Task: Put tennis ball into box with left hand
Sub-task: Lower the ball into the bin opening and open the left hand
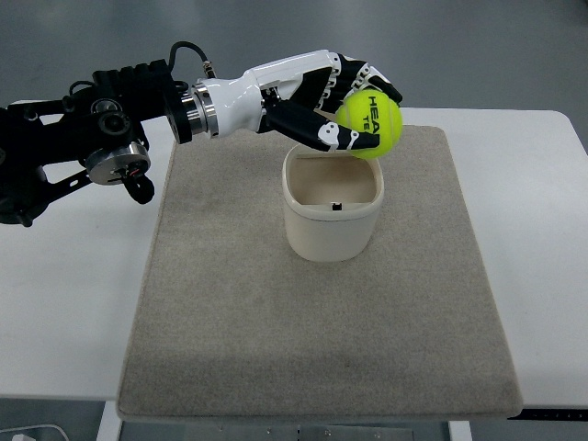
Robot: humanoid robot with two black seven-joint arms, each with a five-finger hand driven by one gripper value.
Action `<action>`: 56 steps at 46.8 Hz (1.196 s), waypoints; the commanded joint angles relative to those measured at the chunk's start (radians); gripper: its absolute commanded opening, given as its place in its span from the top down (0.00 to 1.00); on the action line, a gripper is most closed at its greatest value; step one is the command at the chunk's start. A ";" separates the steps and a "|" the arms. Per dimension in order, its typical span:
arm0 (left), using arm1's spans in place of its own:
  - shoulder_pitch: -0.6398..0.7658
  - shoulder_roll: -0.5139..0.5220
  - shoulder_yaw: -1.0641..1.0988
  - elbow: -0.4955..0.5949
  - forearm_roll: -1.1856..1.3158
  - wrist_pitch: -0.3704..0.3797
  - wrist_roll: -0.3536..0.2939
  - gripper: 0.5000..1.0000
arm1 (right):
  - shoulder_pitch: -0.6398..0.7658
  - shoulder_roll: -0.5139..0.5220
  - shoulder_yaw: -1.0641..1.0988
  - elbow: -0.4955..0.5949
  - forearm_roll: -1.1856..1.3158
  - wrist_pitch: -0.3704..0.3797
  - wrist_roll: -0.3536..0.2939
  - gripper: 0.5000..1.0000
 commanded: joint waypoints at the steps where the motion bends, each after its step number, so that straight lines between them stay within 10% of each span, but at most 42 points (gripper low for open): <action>1: -0.001 0.010 0.024 0.000 0.000 0.014 0.002 1.00 | 0.000 0.000 0.000 0.000 0.000 0.000 0.000 0.12; 47: 0.010 0.033 0.078 0.058 0.000 0.039 0.002 1.00 | 0.000 0.000 0.000 0.000 0.000 0.000 0.000 0.12; 52: 0.010 0.035 0.076 0.052 0.000 0.050 0.000 0.60 | 0.000 0.000 0.000 0.000 0.000 0.000 0.000 0.12; 56: 0.010 0.035 0.076 0.044 0.000 0.054 0.002 0.53 | 0.000 0.000 0.000 0.000 0.000 0.000 0.000 0.12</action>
